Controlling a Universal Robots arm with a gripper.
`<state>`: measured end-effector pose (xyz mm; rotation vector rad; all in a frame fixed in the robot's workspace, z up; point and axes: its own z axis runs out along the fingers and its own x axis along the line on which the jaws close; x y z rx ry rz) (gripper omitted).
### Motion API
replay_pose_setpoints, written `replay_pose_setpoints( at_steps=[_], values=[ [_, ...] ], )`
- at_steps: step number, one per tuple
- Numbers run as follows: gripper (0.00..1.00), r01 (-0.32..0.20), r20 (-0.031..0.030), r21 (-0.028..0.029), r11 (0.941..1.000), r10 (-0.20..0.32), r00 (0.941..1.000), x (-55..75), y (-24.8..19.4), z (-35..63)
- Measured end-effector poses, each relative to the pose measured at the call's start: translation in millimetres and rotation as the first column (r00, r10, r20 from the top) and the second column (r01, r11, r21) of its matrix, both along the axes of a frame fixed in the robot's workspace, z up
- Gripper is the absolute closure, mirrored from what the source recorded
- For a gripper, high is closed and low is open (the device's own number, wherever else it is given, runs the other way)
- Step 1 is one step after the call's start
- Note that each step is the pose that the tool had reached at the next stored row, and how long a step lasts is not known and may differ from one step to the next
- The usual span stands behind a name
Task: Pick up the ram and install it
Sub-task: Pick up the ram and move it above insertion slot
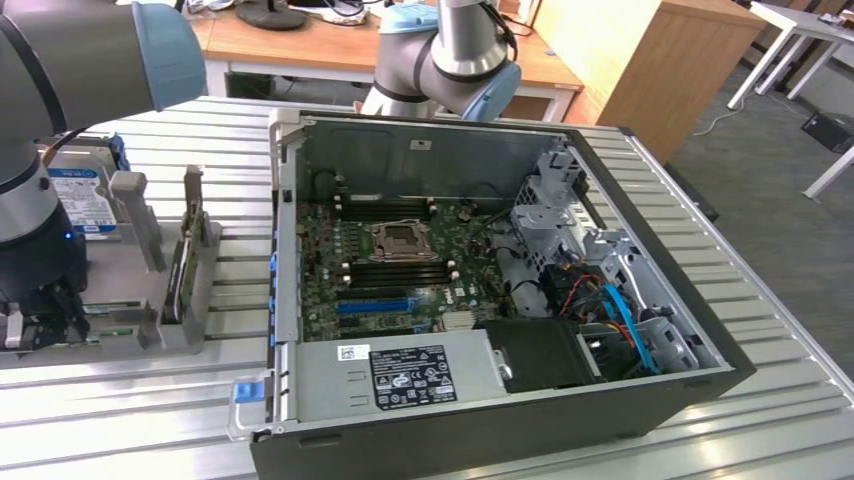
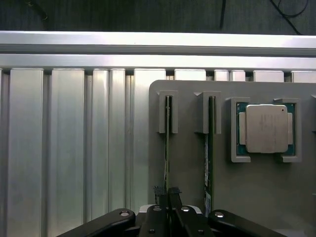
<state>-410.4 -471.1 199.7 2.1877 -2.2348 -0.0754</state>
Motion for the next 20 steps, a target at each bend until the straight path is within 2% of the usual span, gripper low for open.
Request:
replay_pose_setpoints(
  at_steps=[20],
  values=[
    [0.88, -0.001, 0.0, -0.0001, 1.0, 0.001, 1.0, 1.2, 0.1, 0.0]
  ],
)
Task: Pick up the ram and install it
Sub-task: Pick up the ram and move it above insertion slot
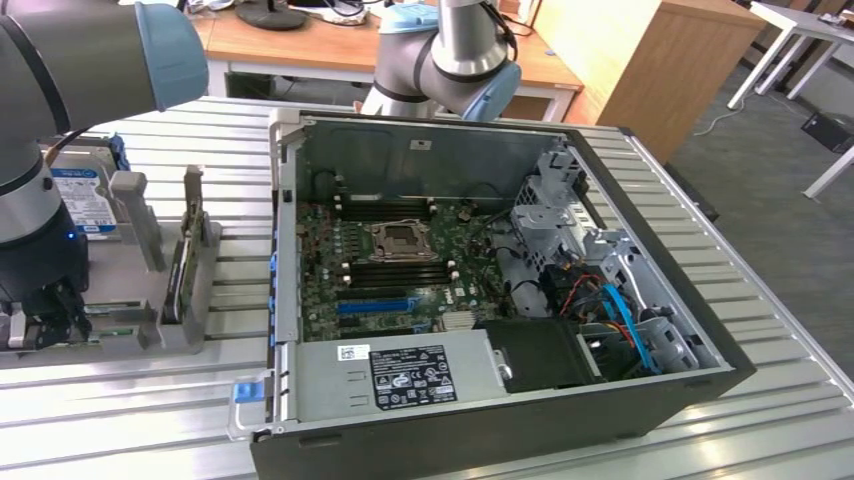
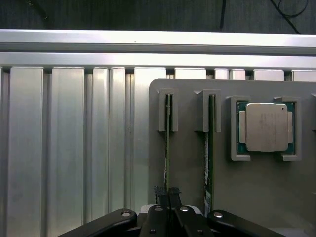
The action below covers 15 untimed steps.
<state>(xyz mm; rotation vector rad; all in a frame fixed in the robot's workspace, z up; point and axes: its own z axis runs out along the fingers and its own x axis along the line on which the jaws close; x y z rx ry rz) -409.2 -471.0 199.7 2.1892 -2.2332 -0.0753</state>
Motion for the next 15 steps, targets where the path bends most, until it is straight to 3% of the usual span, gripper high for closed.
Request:
replay_pose_setpoints(
  at_steps=[15],
  values=[
    [0.88, -0.001, 0.0001, 0.0001, 1.0, 0.001, 1.0, 0.0, 0.0, 17.0]
  ],
)
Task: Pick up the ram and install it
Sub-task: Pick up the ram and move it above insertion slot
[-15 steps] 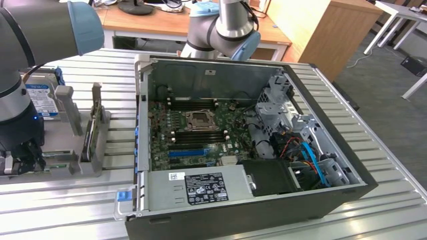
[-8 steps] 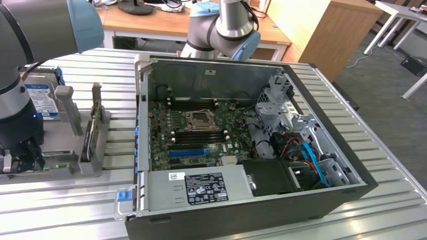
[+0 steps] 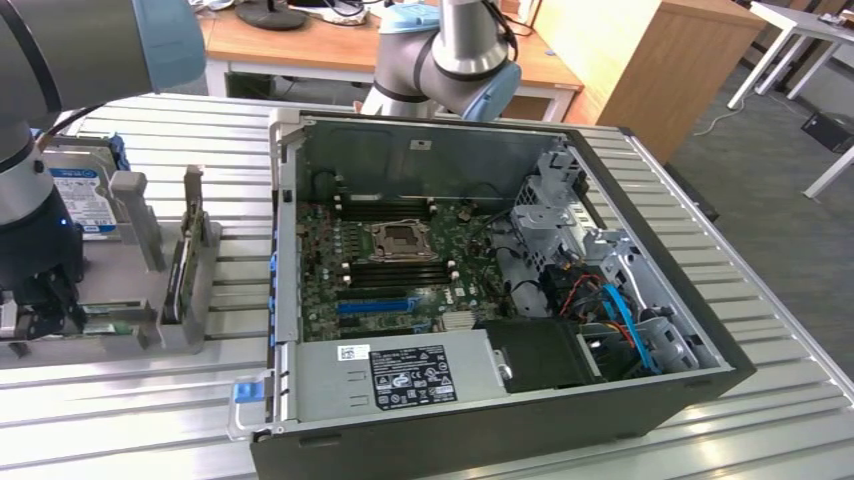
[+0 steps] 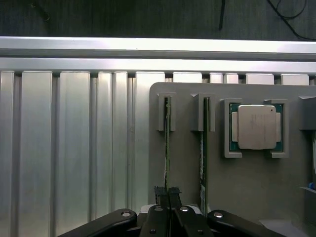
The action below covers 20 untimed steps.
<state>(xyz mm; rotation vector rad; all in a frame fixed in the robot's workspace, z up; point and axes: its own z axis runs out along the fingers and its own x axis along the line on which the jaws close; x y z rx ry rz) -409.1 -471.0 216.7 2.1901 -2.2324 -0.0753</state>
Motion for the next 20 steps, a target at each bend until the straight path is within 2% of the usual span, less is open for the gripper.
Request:
replay_pose_setpoints(
  at_steps=[13, 20],
  values=[
    [0.88, -0.001, 0.0, 0.0, 1.0, 0.001, 1.0, 0.0, 0.0, 23.5],
    [0.88, -0.001, -0.0001, 0.0, 1.0, 0.001, 1.0, 0.0, 0.0, 41.2]
  ],
)
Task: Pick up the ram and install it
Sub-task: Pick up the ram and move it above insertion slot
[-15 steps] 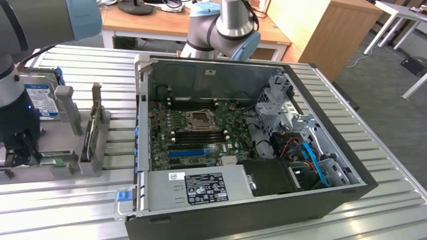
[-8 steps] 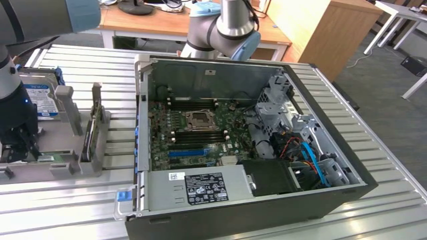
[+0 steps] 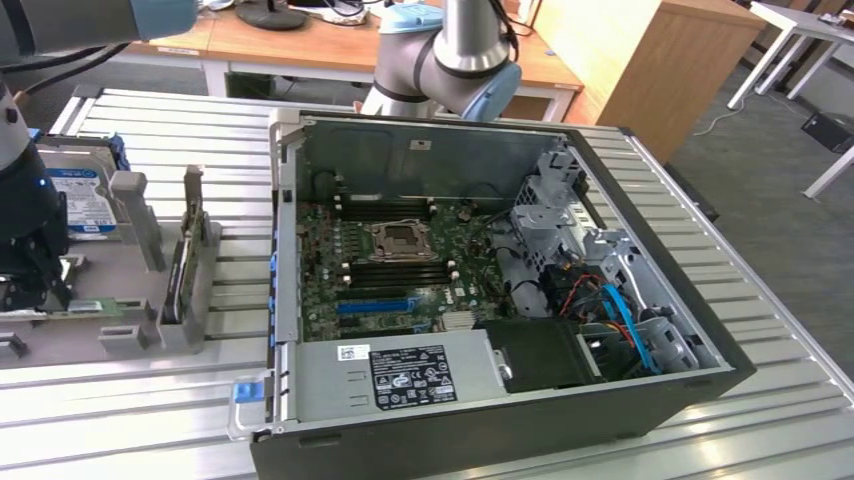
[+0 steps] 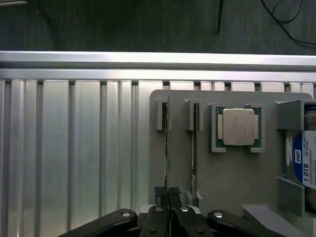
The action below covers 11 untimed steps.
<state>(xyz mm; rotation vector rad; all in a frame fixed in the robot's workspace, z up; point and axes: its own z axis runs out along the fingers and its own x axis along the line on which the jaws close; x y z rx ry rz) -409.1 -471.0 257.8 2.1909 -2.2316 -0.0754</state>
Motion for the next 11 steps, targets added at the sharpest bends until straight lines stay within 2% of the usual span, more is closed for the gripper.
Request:
replay_pose_setpoints(
  at_steps=[11],
  values=[
    [0.88, 0.0, 0.0, 0.0, 1.0, 0.0, 1.0, 0.0, 0.0, 21.7]
  ],
)
